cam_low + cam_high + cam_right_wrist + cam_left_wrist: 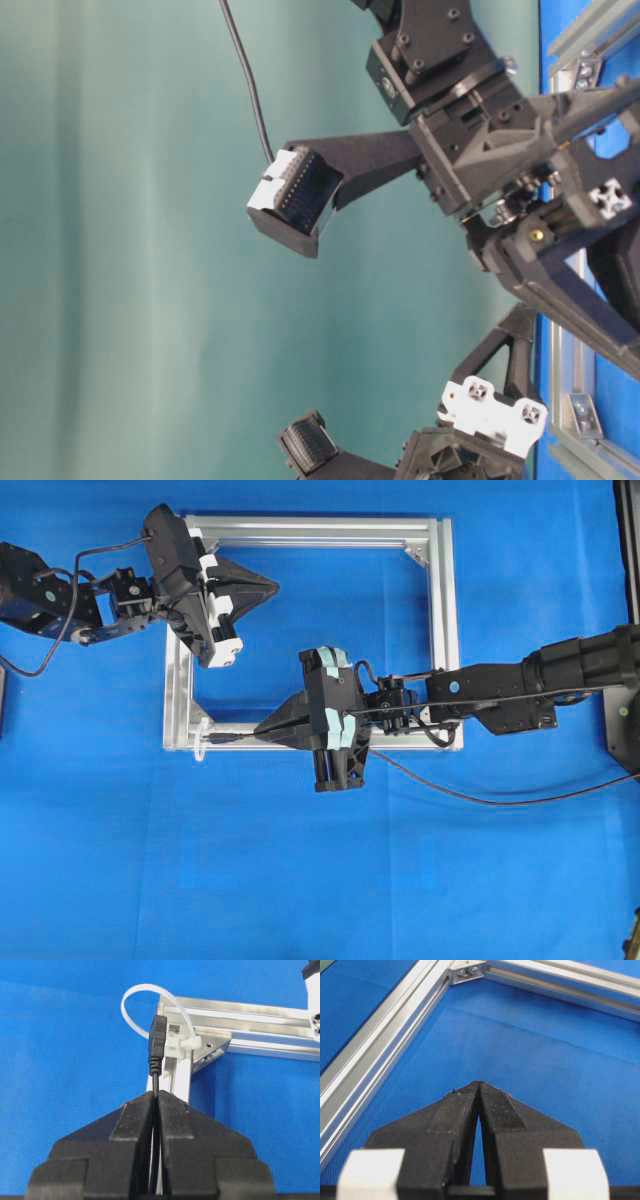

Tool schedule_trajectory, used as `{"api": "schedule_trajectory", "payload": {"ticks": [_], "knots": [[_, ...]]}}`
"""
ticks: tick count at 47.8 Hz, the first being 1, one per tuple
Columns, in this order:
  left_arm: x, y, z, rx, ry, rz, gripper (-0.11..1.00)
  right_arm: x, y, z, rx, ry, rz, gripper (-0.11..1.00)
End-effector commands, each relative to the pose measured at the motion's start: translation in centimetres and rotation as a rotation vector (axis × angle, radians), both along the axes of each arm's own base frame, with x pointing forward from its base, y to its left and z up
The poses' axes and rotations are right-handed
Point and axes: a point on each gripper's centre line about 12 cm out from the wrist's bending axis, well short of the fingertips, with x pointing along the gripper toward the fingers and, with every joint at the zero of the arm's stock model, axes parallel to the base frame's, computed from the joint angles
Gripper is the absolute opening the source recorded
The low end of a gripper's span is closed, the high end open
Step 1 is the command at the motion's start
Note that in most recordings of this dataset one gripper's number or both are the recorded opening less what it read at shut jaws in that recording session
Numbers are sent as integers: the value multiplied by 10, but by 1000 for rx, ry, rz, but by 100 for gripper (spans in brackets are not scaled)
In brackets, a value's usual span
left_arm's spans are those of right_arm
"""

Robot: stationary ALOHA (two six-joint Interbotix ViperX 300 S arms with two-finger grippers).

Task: Insert the wire through the string loop located on the left side.
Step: 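Push the USB plug through the white zip-tie loop with the right gripper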

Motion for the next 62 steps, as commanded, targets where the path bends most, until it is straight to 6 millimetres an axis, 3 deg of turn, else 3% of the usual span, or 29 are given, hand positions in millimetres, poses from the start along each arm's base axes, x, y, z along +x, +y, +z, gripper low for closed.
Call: {"api": "schedule_trajectory", "payload": {"ticks": [1, 17, 45, 62], "knots": [[3, -1, 14, 14, -46, -5, 0, 3, 1, 12, 4, -34, 2, 0], [3, -1, 15, 14, -47, -5, 0, 7, 2, 12, 4, -38, 2, 0], [2, -1, 15, 14, -46, -5, 0, 58, -2, 13, -8, -68, -6, 0], [2, -1, 15, 14, -46, -5, 0, 65, -2, 11, -11, -71, -6, 0]]}}
